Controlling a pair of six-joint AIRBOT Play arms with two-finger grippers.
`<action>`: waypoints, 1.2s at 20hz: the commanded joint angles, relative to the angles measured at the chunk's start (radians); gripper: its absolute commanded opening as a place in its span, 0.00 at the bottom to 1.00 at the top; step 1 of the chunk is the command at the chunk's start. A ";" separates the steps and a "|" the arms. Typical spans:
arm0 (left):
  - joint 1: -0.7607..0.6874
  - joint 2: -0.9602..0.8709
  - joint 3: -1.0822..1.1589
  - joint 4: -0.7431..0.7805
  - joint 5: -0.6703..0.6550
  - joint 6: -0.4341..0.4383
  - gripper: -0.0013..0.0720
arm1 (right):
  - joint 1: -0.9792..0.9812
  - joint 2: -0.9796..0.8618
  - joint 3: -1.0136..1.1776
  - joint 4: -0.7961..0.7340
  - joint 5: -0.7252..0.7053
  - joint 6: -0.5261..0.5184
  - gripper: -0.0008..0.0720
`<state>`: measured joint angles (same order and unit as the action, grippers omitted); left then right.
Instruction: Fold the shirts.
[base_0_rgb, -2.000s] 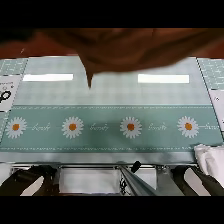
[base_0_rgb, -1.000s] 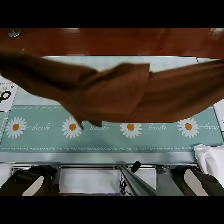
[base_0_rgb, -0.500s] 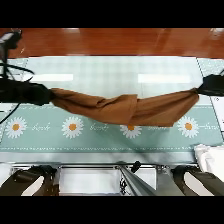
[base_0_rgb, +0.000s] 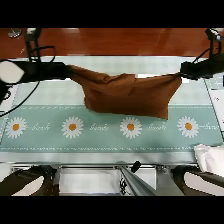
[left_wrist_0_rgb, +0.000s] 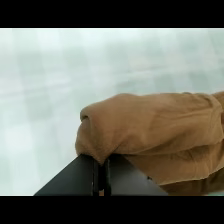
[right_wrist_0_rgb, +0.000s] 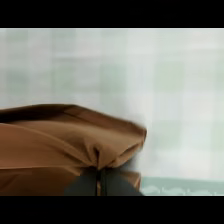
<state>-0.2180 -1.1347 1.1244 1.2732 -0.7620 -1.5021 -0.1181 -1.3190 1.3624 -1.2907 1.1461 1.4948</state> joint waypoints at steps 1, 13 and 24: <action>-0.014 -0.135 -0.001 -0.010 0.133 0.009 0.06 | 0.001 -0.084 -0.001 0.001 -0.150 0.017 0.05; 0.011 -0.296 0.043 -0.055 0.113 0.010 0.61 | 0.000 -0.208 0.000 -0.074 -0.156 -0.014 0.54; 0.204 -0.301 -0.069 -0.260 -0.296 0.162 0.78 | -0.188 -0.112 -0.110 -0.074 0.114 -0.079 0.70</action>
<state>-0.0231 -1.4330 1.1240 1.1721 -1.0294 -1.4307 -0.2386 -1.4361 1.3010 -1.5082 1.2068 1.4593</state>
